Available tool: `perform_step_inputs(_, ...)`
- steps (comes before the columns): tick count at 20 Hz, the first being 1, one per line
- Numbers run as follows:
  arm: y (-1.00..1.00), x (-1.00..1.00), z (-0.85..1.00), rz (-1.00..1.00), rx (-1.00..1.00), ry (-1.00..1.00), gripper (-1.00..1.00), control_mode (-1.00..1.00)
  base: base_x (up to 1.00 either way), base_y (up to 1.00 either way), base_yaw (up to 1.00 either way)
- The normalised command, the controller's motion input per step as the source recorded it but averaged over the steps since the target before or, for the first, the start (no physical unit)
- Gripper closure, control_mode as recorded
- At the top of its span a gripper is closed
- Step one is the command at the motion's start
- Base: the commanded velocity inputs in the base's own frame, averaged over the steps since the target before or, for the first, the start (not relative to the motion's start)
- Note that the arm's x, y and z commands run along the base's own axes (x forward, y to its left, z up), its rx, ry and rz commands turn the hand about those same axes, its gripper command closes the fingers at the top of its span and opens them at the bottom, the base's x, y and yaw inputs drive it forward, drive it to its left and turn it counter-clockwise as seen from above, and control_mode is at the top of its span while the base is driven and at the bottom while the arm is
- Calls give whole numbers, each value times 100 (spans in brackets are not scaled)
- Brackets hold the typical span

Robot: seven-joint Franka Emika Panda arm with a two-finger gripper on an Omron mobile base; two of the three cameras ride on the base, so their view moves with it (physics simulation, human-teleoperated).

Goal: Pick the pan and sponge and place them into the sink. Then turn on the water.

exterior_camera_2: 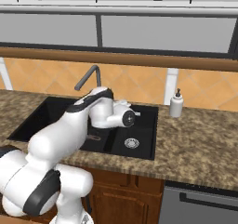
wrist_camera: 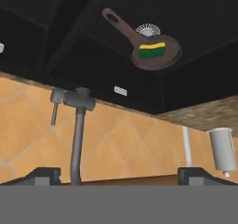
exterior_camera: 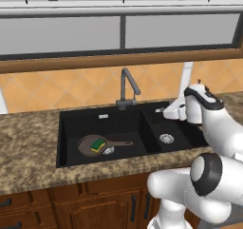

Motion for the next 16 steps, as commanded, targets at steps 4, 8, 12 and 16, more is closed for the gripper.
perform_step_inputs(4, 9, 67, -45, -1, 0, 1, -100, -100, 0, 0, 0)
perform_step_inputs(8, 24, 61, -25, -2, 0, -2, -100, -100, 0, 0, 0)
perform_step_inputs(12, 23, 57, -7, 0, 2, -4, -100, -100, 0, 0, 0)
perform_step_inputs(16, 7, 38, -1, 0, 9, -7, -100, -100, 0, 0, 0)
